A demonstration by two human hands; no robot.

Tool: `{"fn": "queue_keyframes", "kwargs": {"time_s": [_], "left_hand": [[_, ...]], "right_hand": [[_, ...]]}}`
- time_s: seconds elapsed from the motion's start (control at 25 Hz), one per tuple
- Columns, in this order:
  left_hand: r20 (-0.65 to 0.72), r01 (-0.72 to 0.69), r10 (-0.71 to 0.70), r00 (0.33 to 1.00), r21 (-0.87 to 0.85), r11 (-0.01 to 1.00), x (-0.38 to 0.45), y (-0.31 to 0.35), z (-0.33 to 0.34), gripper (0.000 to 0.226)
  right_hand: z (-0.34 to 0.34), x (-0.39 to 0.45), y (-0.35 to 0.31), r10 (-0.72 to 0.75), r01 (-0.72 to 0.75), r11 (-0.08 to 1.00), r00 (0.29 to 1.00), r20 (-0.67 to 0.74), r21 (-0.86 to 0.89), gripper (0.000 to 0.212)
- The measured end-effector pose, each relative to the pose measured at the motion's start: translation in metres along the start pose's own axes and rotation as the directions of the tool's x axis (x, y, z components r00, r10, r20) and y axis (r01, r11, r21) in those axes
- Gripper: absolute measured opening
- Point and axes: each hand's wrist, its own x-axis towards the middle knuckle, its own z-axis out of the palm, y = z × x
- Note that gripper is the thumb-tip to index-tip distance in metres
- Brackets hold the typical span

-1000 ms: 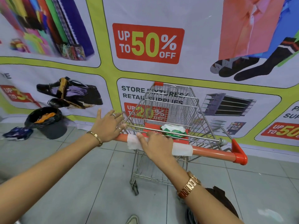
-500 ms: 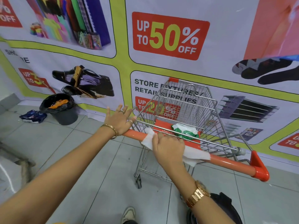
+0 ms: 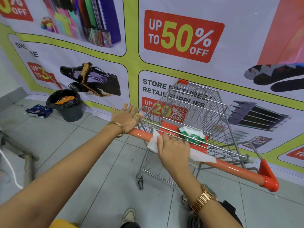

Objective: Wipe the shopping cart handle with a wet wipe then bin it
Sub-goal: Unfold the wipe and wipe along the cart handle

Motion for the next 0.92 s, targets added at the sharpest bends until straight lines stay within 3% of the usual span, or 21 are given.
{"fn": "queue_keyframes", "kwargs": {"time_s": [0.08, 0.16, 0.44, 0.68, 0.92], "left_hand": [[0.042, 0.025, -0.021, 0.999, -0.1, 0.995, 0.0, 0.002, 0.0, 0.055], [0.047, 0.039, -0.034, 0.998, -0.096, 0.995, 0.0, 0.001, 0.001, 0.054], [-0.022, -0.005, 0.009, 1.0, 0.137, 0.991, 0.0, 0.0, 0.001, 0.059], [-0.011, 0.003, -0.002, 1.0, 0.1, 0.995, 0.004, -0.001, 0.0, 0.06], [-0.036, 0.02, -0.015, 0.999, 0.144, 0.989, 0.005, -0.005, 0.0, 0.062]], "right_hand": [[0.001, 0.014, -0.021, -0.038, 0.029, 0.995, 0.996, 0.082, 0.099, 0.045], [0.005, 0.023, -0.035, -0.088, 0.074, 0.988, 0.991, 0.102, 0.136, 0.047], [0.005, -0.003, 0.004, -0.015, 0.015, 1.0, 1.0, -0.023, -0.019, 0.036], [0.007, 0.018, -0.036, -0.047, 0.049, 0.998, 0.998, -0.044, 0.033, 0.031], [0.005, -0.014, 0.04, -0.06, 0.05, 0.995, 0.99, -0.131, -0.083, 0.041]]}}
